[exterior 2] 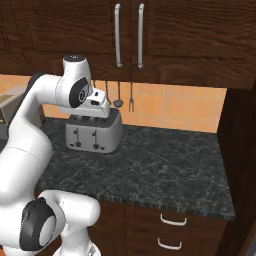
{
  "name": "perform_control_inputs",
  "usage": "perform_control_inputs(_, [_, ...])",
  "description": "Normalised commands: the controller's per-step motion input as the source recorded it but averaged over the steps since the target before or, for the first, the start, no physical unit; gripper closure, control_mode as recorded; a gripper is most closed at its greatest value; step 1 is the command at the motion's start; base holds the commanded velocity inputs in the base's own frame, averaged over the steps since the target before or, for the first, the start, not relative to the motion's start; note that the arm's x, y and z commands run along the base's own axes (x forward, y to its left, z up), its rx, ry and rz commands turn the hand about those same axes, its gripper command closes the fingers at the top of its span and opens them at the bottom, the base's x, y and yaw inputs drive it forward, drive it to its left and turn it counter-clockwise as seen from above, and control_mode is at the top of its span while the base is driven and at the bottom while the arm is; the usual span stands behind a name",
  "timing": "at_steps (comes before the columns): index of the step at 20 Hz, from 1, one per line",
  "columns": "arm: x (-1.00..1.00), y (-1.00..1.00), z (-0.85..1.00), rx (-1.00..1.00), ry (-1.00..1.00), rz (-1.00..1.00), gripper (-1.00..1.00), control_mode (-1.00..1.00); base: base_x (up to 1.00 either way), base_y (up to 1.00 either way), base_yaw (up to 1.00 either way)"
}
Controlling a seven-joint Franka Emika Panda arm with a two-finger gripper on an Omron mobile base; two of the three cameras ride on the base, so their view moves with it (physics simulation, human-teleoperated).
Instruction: Take a straw from the drawer in front and place it inside the glass cup on the dining counter.
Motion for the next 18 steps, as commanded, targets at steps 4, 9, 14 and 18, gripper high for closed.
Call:
perform_control_inputs(4, [0.0, 0.0, 0.0, 0.0, 0.0, 0.0, -1.0, 1.0, -0.17, 0.0, -0.02])
perform_control_inputs(9, [0.0, 0.0, 0.0, 0.0, 0.0, 0.0, -1.0, 1.0, -0.61, 0.15, -0.27])
perform_control_inputs(14, [0.0, 0.0, 0.0, 0.0, 0.0, 0.0, -1.0, 1.0, -0.38, 0.53, -0.41])
perform_control_inputs(18, [0.0, 0.0, 0.0, 0.0, 0.0, 0.0, -1.0, 1.0, -0.07, 0.76, -0.35])
